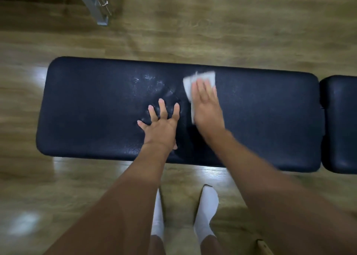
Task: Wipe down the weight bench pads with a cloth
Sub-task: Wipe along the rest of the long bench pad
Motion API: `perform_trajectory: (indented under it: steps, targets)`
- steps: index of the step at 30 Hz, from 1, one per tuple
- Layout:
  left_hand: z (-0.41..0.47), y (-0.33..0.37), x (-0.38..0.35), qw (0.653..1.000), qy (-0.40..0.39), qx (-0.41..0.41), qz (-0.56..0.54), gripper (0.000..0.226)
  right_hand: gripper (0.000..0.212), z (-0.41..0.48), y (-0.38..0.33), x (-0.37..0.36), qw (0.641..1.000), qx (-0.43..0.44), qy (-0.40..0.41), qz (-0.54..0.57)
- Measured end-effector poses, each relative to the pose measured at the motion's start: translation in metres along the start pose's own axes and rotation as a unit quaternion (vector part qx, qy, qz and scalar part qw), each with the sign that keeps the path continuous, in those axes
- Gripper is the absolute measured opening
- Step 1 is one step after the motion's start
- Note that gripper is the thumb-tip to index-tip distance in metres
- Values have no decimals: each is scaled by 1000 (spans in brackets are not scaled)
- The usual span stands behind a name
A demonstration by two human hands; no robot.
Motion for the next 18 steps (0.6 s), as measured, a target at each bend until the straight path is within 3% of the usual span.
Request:
perform_trajectory:
  steps: [4, 7, 11, 15, 18]
  targets:
    - [-4, -12, 8, 999, 7, -38, 15, 119, 53, -131, -33, -18, 999, 43, -29, -15]
    - [-4, -52, 25, 999, 21, -27, 41, 120, 63, -155, -42, -28, 997, 47, -58, -25]
    - [0, -79, 24, 998, 10, -29, 48, 123, 52, -68, -39, -13, 1000, -21, 0, -14]
    - [6, -78, 19, 999, 5, -36, 39, 126, 59, 57, -28, -1, 997, -39, 15, -66]
    - [8, -78, 18, 998, 13, -38, 42, 127, 59, 87, -23, 2, 995, -51, 19, -81]
Point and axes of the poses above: each hand's wrist, its own z-axis towards the middle knuckle, its own x-axis out of the back of the hand, y = z × x, the point moved 10 cm from there along z, towards the middle knuckle, and after that the axes turned 6 degrees about -z, right-handed, at the moved point
